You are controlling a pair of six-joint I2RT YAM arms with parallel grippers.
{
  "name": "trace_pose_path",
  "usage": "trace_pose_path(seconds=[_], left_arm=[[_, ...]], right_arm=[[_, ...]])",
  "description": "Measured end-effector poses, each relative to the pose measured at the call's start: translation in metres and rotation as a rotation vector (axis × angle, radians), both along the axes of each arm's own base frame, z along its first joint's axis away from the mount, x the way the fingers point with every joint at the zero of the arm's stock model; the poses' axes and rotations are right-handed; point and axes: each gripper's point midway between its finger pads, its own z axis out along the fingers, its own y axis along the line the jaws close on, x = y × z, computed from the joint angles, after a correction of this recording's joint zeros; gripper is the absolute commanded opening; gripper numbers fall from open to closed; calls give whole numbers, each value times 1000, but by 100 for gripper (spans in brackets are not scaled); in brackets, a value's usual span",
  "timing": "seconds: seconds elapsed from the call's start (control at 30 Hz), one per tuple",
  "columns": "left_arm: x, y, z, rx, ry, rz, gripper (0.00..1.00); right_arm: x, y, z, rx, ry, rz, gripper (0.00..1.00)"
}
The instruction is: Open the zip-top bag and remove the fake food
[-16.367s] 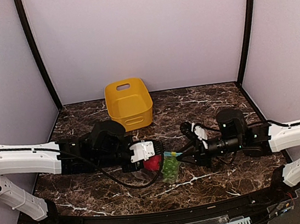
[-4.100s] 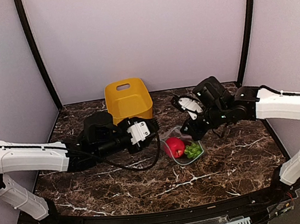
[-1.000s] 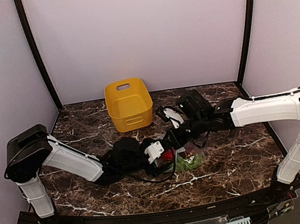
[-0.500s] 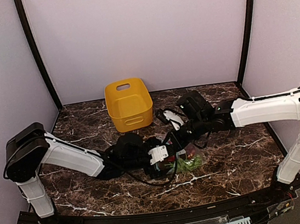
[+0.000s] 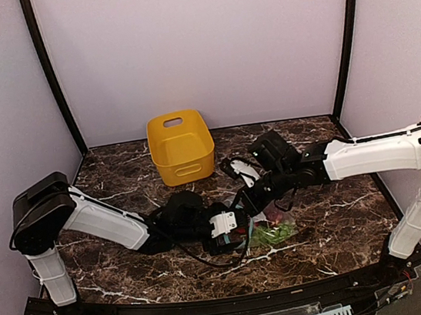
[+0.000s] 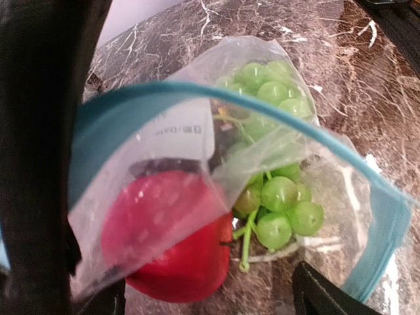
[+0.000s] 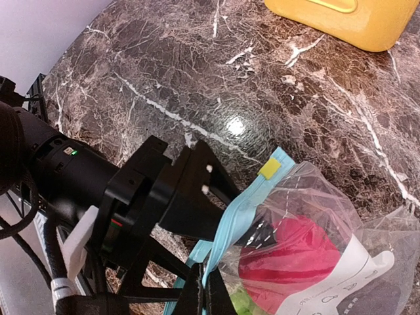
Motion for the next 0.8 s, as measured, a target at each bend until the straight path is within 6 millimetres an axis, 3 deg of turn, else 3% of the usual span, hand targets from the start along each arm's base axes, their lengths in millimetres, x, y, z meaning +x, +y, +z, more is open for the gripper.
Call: trace_pose_path(seconds=[0.17, 0.33, 0.53, 0.8], left_arm=[[-13, 19, -4, 8, 20, 24, 84], [-2, 25, 5, -63, 16, 127, 87], [3, 15, 28, -182, 3, 142, 90], [8, -7, 16, -191, -14, 90, 89]], right_arm=[[-3, -1, -7, -3, 8, -1, 0], [-6, -6, -17, -18, 27, -12, 0], [-5, -8, -16, -14, 20, -29, 0], [-3, -8, -6, 6, -3, -36, 0]])
